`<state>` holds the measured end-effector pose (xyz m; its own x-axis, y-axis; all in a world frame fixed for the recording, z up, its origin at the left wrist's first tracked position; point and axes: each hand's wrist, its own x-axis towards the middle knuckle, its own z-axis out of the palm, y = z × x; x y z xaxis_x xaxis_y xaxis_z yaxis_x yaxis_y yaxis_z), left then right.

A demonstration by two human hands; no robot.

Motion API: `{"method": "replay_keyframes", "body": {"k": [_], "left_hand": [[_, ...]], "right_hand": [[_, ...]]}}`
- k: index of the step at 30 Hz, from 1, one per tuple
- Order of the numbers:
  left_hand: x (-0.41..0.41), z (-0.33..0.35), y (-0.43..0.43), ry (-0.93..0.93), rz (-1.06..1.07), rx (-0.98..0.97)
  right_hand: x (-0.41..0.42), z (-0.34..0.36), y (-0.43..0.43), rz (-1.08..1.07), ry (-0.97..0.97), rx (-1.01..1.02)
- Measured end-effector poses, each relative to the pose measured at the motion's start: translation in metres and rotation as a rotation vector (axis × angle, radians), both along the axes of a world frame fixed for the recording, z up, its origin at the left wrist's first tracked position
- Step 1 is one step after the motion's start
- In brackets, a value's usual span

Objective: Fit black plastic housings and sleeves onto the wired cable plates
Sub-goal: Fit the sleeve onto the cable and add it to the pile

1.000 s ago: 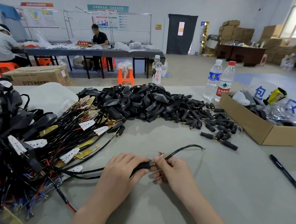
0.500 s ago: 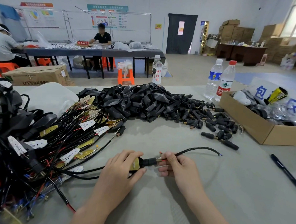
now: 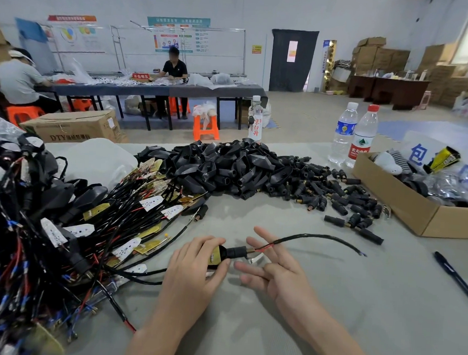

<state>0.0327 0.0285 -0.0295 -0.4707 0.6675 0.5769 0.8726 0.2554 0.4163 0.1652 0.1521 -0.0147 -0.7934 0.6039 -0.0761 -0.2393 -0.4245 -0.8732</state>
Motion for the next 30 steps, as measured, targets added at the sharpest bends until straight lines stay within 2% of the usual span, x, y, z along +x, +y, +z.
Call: {"method": "replay_keyframes", "body": {"k": [4,8,11,16,21,23,25,27,30], "left_hand": [[-0.001,0.006,-0.012,-0.034,0.020,0.005],[-0.017,0.030,-0.041,0.084,0.068,-0.064],[-0.042,0.069,-0.073,0.287,0.093,-0.135],[-0.103,0.153,-0.125,0.684,0.144,-0.295],[-0.177,0.236,-0.154,0.877,0.344,-0.616],[-0.198,0.261,-0.164,0.864,0.464,-0.808],[-0.209,0.280,-0.176,0.818,0.495,-0.902],[-0.213,0.292,-0.189,0.809,0.484,-0.885],[-0.219,0.309,-0.206,0.842,0.451,-0.700]], "right_hand": [[-0.001,0.005,-0.014,0.031,0.024,-0.055],[-0.013,0.020,-0.042,0.081,-0.027,0.010],[-0.031,0.045,-0.072,0.157,-0.030,0.066],[-0.061,0.089,-0.126,0.330,-0.062,0.287],[-0.077,0.111,-0.156,0.442,-0.042,0.418],[-0.078,0.113,-0.156,0.415,-0.037,0.438],[-0.075,0.111,-0.150,0.372,-0.039,0.460],[-0.070,0.108,-0.137,0.327,-0.058,0.467],[-0.066,0.103,-0.114,0.251,-0.085,0.402]]}}
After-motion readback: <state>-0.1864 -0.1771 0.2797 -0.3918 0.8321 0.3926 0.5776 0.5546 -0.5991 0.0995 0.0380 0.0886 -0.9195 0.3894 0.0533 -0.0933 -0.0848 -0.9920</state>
